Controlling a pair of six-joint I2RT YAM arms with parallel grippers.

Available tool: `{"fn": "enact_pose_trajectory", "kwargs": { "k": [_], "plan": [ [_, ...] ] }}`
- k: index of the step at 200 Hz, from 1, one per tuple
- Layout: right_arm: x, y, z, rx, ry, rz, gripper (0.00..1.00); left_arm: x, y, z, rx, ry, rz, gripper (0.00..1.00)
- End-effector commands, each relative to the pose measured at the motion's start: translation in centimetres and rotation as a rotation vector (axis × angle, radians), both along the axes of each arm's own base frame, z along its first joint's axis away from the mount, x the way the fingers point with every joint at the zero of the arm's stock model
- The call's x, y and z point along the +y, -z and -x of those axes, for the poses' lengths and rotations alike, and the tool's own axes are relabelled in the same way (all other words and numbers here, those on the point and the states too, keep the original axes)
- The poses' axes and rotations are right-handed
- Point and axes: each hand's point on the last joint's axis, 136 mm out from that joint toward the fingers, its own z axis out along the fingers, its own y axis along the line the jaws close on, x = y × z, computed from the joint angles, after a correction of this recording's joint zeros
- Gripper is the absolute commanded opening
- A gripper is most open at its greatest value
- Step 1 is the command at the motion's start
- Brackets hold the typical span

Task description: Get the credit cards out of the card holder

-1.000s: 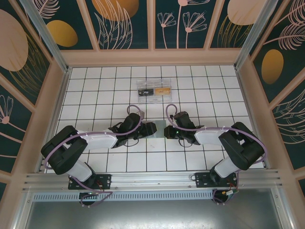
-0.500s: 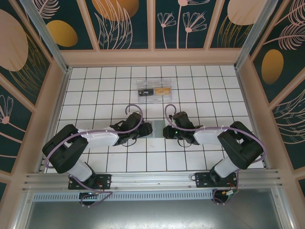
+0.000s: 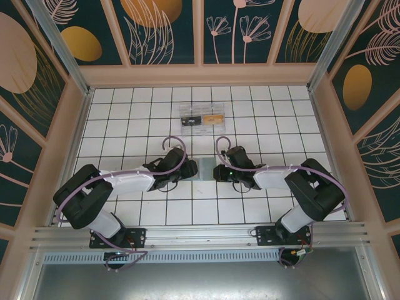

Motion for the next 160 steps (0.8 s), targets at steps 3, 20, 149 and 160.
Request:
{"fn": "enact_pose_trajectory", "kwargs": {
  "k": [3,20,149,160],
  "plan": [
    [0.03,1.09,0.79,0.047,-0.010,0.024,0.13,0.62,0.34,0.00,0.002,-0.004,-0.024,0.58],
    [0.05,1.11,0.83,0.049,-0.011,0.023,0.13,0.62,0.88,0.12,0.019,-0.003,-0.031,0.58],
    [0.23,1.31,0.99,0.057,-0.016,0.020,0.13,1.40,0.89,0.12,0.020,-0.031,-0.059,0.58],
    [0.24,1.28,0.95,0.057,-0.016,0.019,0.13,1.34,0.93,0.11,0.020,-0.028,-0.059,0.58]
  ]
}}
